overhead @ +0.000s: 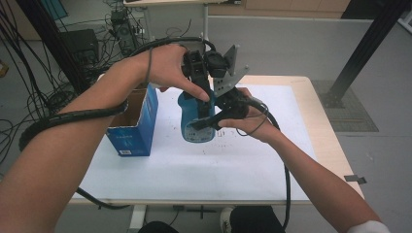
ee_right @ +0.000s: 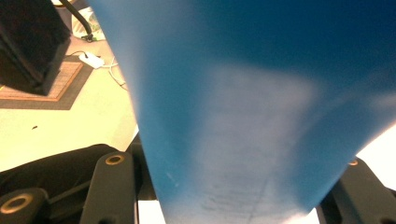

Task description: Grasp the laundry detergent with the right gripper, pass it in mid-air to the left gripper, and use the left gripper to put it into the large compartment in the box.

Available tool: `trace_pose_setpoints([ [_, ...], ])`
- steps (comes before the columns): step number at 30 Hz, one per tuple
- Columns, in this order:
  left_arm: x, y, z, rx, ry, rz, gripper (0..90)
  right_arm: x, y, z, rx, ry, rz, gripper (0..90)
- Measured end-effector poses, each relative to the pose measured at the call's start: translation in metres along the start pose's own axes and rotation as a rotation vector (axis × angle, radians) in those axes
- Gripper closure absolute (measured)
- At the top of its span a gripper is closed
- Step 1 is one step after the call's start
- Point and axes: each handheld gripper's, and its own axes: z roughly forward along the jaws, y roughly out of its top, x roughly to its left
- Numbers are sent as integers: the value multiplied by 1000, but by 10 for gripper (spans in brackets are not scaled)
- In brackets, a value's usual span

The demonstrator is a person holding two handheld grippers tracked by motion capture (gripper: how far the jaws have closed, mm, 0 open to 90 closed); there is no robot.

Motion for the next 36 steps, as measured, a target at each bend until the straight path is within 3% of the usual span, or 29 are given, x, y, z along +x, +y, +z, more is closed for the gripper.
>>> trace_pose_setpoints([
  [10,0,1,1,0,1,6,89,1,0,-2,-5,5,-3,438],
  [26,-2,0,2,-7,-21,20,344,2,1,-4,-4,4,-18,438],
  [36,-3,1,1,-11,-2,30,354,1,1,-4,-10,7,-19,437],
])
